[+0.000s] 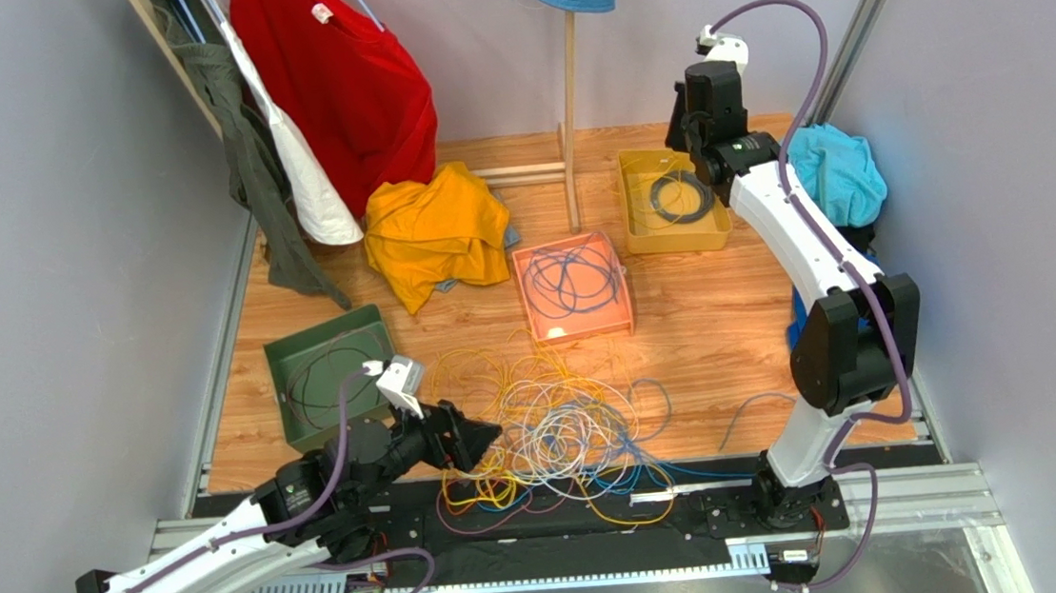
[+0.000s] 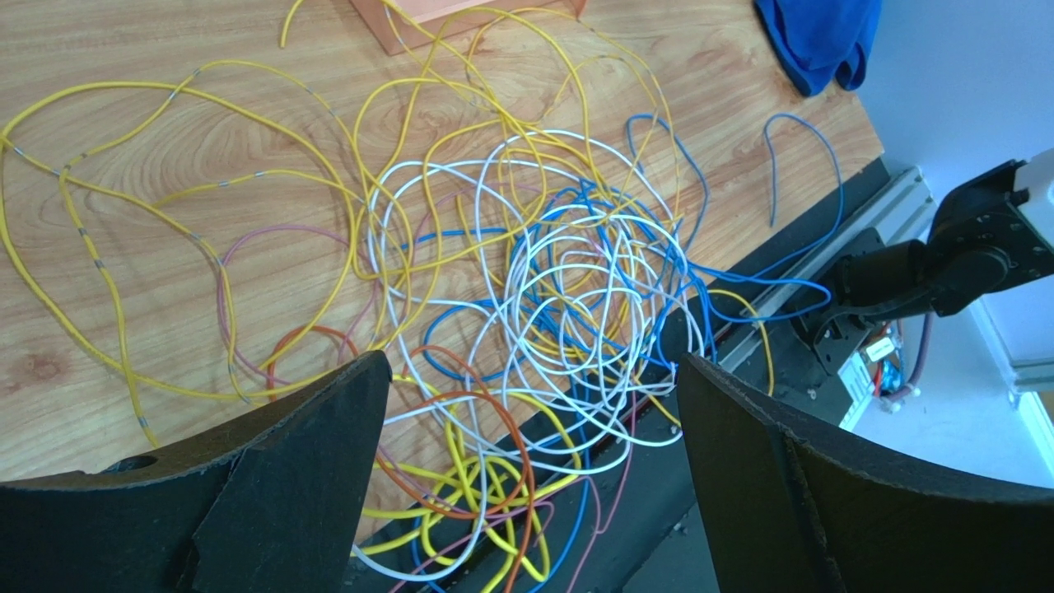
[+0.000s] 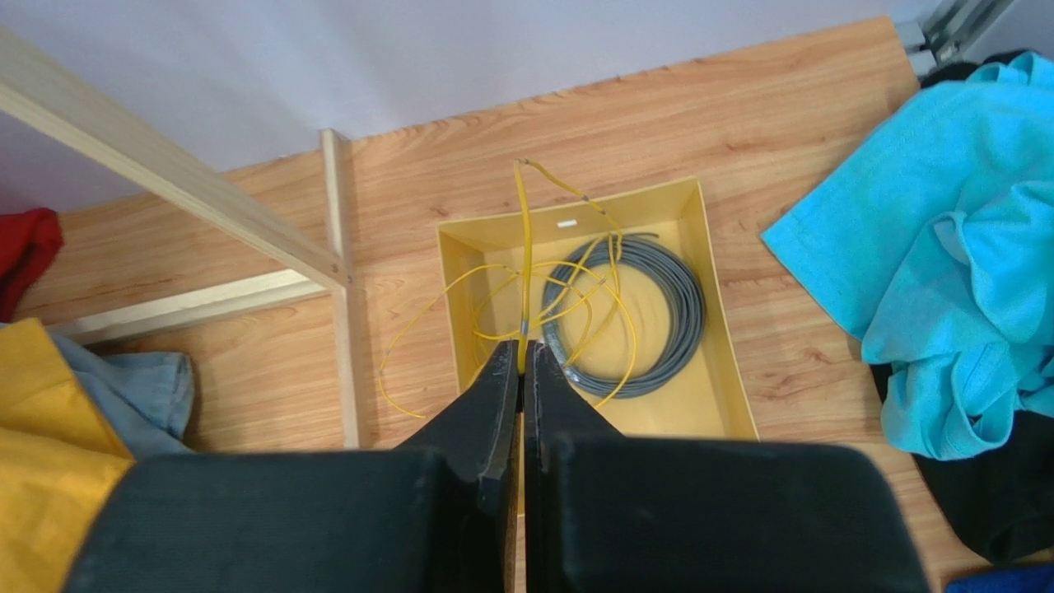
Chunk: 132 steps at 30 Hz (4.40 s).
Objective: Untangle the cables
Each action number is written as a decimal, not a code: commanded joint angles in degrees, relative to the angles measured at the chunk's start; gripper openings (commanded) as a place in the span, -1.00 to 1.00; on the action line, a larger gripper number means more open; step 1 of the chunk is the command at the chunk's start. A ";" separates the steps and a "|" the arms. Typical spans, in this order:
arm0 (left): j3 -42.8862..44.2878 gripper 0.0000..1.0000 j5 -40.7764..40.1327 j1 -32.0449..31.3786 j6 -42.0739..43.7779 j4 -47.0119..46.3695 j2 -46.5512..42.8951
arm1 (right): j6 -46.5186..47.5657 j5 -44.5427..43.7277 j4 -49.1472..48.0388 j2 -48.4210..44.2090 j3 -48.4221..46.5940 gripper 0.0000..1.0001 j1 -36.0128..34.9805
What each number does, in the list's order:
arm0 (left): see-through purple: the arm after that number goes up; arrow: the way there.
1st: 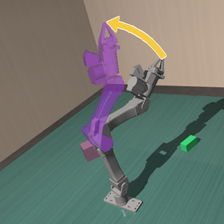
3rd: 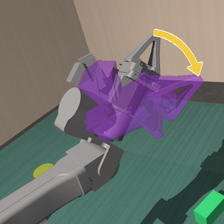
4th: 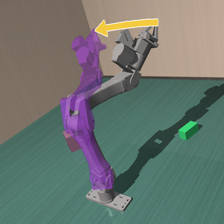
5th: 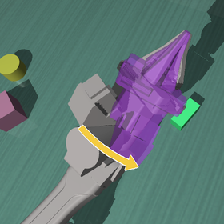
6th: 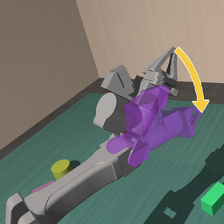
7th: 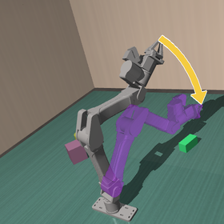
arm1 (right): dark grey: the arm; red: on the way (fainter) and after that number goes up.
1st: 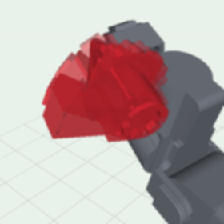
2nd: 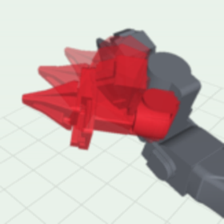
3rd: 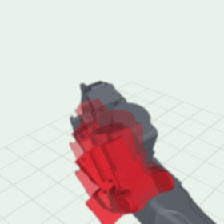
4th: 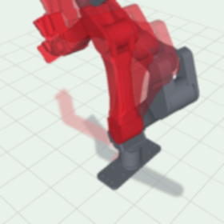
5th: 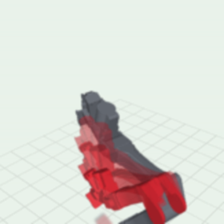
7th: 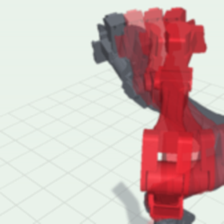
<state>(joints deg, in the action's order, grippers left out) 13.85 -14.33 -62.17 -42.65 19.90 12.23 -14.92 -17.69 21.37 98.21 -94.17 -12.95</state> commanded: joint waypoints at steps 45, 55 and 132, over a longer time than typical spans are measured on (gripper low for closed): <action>2.76 0.85 -2.28 -0.14 -3.31 -0.39 3.94 | -24.28 -13.24 -4.93 -50.66 67.18 0.28 -45.15; 2.15 0.86 -1.41 -0.14 -4.28 -1.18 5.09 | -24.28 -14.21 -13.96 -39.35 70.35 0.30 -43.21; -2.16 0.92 -1.14 -0.14 -6.65 -1.79 0.60 | -7.14 10.22 7.12 -9.90 -12.43 -1.00 -2.61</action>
<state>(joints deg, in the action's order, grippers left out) 12.03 -14.02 -62.17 -48.10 17.78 12.93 -21.30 -9.69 33.69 85.47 -100.57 -17.02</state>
